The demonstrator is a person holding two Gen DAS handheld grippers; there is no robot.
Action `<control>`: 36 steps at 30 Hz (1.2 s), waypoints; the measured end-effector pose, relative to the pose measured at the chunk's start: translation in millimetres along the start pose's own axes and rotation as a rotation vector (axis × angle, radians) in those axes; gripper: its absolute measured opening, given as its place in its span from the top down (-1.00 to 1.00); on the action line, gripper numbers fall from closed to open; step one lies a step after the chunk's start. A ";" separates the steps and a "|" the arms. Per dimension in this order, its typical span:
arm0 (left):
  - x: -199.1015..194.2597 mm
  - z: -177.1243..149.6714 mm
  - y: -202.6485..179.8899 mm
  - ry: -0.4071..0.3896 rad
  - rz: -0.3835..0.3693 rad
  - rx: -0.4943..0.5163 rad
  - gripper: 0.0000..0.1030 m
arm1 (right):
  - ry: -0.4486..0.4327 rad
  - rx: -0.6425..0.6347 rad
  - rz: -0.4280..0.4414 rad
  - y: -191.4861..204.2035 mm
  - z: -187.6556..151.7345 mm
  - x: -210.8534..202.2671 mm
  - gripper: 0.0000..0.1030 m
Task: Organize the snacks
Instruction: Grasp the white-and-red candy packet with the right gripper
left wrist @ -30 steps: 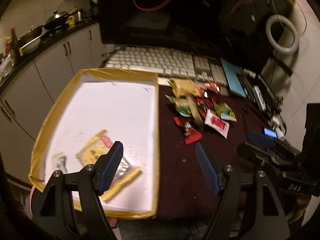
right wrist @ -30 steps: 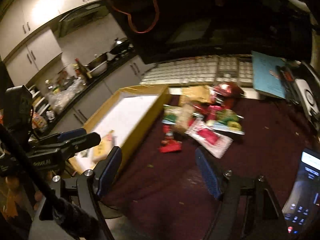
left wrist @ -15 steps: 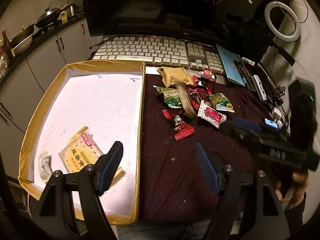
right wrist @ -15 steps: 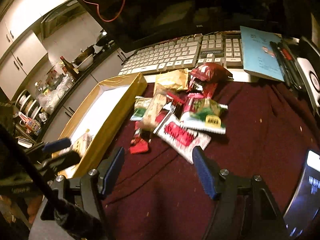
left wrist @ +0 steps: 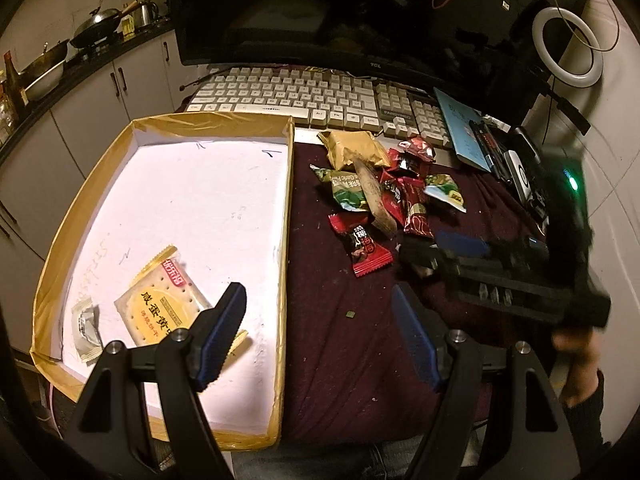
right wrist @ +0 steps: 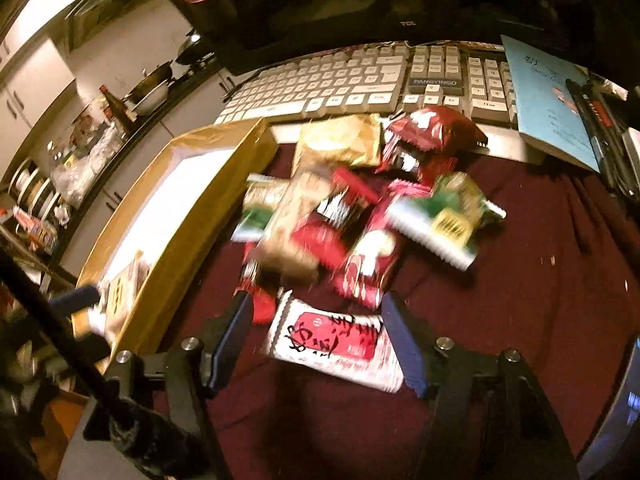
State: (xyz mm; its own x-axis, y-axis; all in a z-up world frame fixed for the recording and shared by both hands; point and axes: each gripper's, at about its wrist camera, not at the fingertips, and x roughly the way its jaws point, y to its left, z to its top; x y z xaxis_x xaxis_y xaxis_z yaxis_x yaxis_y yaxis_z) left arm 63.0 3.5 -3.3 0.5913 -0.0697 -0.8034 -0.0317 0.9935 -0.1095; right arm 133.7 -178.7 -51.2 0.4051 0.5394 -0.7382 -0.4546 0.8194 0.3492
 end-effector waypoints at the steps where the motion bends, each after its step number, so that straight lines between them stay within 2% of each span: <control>1: 0.1 0.4 0.4 -0.001 0.000 0.001 -0.46 | 0.007 0.000 -0.010 1.0 -4.9 -2.1 -0.30; 4: 0.8 0.7 0.5 -0.002 -0.005 -0.002 -0.46 | 0.025 -0.024 -0.001 2.9 -13.1 -9.5 -0.32; 6: 1.8 -0.2 -0.6 0.001 -0.008 0.000 -0.46 | 0.025 0.002 0.021 -0.3 -15.6 -15.3 -0.32; 8: 2.1 -0.7 -2.5 0.000 -0.010 0.008 -0.46 | 0.011 0.040 0.024 -6.9 -18.5 -24.1 -0.33; 10: 2.6 -0.8 -3.4 0.000 -0.008 0.008 -0.46 | -0.008 0.020 0.060 -6.8 -13.8 -28.0 -0.33; 13: 1.2 -1.3 -3.8 -0.003 -0.010 0.001 -0.46 | -0.004 0.040 0.049 -4.3 1.0 -20.5 -0.33; 16: -3.4 -3.2 -2.0 -0.013 -0.009 0.002 -0.46 | 0.020 0.100 -0.012 -8.3 6.5 -11.7 -0.33; 21: -5.4 -5.0 5.8 -0.012 -0.013 -0.020 -0.46 | 0.014 0.189 0.061 -14.5 -17.6 -31.0 -0.32; 25: -6.1 -5.0 5.1 -0.025 -0.019 -0.012 -0.46 | 0.051 0.236 0.096 -10.4 -25.1 -18.3 -0.32; 29: -6.1 -6.4 7.3 -0.024 -0.023 -0.020 -0.46 | -0.006 0.268 0.047 -3.3 -7.7 -12.5 -0.31; 31: -5.8 -8.5 10.2 -0.020 -0.013 -0.021 -0.46 | 0.003 0.289 0.036 -3.4 -0.5 -4.1 -0.31; 35: -6.9 -12.1 16.0 -0.018 -0.011 -0.036 -0.46 | -0.028 0.322 -0.101 -0.4 5.1 6.2 -0.30; 36: -6.9 -12.7 16.8 -0.016 -0.008 -0.037 -0.46 | -0.041 0.312 -0.127 1.7 5.5 7.1 -0.21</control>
State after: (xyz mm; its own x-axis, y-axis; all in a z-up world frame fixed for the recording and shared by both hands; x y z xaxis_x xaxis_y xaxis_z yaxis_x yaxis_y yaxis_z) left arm 48.2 19.5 -7.1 0.6048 -0.0763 -0.7927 -0.0564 0.9888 -0.1382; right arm 140.3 -172.4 -52.7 0.4774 0.4311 -0.7657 -0.1362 0.8971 0.4202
